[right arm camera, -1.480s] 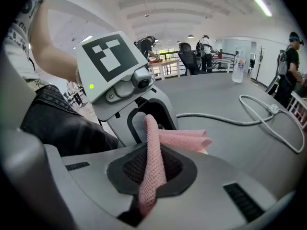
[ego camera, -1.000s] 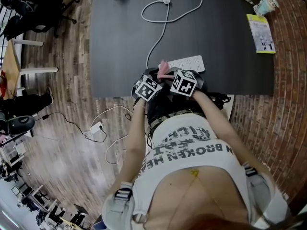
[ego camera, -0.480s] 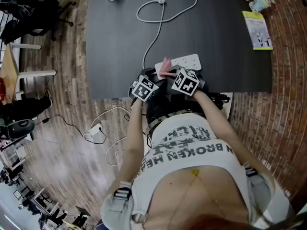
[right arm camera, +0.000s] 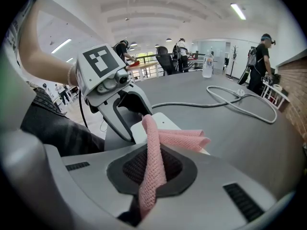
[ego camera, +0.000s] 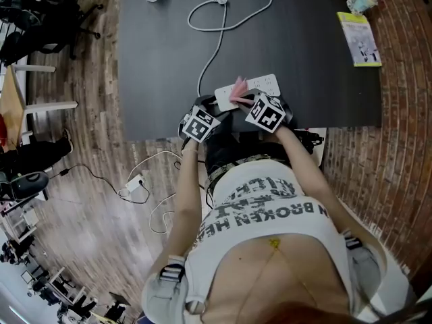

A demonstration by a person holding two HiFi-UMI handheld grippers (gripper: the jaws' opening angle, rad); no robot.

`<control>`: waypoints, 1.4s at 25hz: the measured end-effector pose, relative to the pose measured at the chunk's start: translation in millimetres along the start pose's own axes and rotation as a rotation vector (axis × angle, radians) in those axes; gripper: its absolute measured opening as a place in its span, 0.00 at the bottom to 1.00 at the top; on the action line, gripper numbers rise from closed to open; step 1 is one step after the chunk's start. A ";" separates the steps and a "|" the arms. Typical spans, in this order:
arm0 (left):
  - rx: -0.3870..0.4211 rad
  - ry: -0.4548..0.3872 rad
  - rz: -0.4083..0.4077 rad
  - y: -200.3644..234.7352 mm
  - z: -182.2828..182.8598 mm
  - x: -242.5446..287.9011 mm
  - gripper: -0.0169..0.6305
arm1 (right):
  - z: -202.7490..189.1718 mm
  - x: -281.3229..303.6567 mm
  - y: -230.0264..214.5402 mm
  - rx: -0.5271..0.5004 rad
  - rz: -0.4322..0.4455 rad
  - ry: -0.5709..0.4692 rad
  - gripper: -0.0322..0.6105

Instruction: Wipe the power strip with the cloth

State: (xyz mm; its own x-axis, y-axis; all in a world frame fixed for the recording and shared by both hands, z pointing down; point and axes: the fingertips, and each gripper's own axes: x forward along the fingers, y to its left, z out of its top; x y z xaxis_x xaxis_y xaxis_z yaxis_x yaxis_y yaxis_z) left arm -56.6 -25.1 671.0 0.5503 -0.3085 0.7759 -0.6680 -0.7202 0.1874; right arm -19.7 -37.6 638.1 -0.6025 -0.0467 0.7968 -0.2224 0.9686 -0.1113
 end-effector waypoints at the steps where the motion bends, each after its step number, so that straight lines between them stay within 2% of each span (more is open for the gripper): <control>1: 0.000 0.000 0.000 0.1 -0.2 -0.3 0.47 | -1.2 -1.3 -1.7 0.006 -0.006 0.000 0.07; 7: 0.000 -0.001 -0.001 1.5 -0.5 -1.9 0.47 | -8.3 -8.3 -11.7 0.044 -0.039 0.008 0.07; 14: 0.000 -0.002 -0.001 0.2 0.7 -1.0 0.47 | -12.6 -9.7 -13.1 0.071 -0.035 0.001 0.07; 20: 0.005 -0.010 -0.002 1.8 -0.2 1.6 0.47 | -15.9 -12.4 -18.0 0.062 -0.057 0.006 0.08; 35: 0.001 -0.001 -0.001 0.3 0.5 -1.8 0.47 | -35.9 -30.6 -36.2 0.163 -0.115 -0.017 0.07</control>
State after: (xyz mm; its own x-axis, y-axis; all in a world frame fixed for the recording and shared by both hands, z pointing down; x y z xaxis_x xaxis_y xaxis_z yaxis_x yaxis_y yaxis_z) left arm -57.6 -25.1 669.3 0.5516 -0.3082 0.7751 -0.6666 -0.7214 0.1876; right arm 34.3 -62.4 639.0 -0.5789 -0.1599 0.7996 -0.4109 0.9042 -0.1166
